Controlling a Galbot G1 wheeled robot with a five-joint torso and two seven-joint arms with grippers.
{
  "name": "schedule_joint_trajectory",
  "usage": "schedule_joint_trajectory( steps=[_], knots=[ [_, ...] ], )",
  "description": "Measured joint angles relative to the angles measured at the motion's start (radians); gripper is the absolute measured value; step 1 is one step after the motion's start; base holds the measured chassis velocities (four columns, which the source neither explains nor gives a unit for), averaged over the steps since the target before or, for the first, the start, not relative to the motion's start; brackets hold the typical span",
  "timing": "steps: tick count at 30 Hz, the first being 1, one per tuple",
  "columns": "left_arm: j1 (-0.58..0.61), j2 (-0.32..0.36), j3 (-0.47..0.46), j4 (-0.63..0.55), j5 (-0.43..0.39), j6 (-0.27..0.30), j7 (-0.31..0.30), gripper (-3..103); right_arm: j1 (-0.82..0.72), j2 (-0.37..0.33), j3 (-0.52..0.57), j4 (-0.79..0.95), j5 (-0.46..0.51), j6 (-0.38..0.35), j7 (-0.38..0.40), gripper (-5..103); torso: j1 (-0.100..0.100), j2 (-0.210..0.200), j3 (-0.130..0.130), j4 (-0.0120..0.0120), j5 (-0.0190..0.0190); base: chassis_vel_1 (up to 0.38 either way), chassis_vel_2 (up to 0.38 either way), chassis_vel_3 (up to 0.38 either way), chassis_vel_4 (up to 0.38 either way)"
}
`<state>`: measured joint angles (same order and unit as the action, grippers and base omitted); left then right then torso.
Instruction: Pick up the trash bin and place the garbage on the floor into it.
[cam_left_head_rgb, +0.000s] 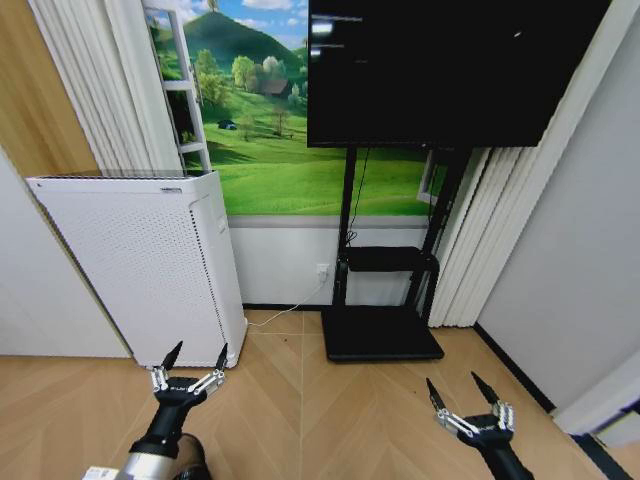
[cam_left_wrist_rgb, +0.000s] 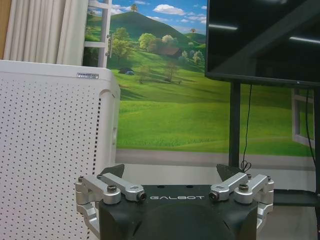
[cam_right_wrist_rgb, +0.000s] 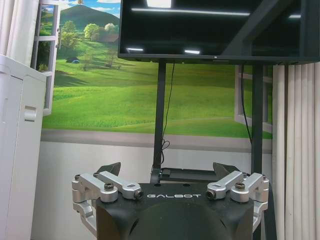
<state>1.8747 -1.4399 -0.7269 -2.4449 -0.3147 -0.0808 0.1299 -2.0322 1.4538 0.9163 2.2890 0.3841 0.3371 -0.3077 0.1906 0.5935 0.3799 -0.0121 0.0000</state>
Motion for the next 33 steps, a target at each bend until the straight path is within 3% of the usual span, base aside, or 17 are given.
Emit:
schedule_joint_trajectory(
  steps=[19,33],
  knots=[
    [0.0,0.0,0.0,0.0,0.0,0.0,0.0,100,0.0,0.0,0.0,0.0,0.0,0.0,0.0,100,0.03,0.077,0.048,-0.0001,0.0,0.014,-0.018,-0.019,0.013],
    [0.0,0.0,0.0,0.0,0.0,0.0,0.0,100,0.0,0.0,0.0,0.0,0.0,0.0,0.0,100,0.053,0.135,0.082,0.0,0.0001,0.148,-0.141,-0.156,0.155]
  ],
)
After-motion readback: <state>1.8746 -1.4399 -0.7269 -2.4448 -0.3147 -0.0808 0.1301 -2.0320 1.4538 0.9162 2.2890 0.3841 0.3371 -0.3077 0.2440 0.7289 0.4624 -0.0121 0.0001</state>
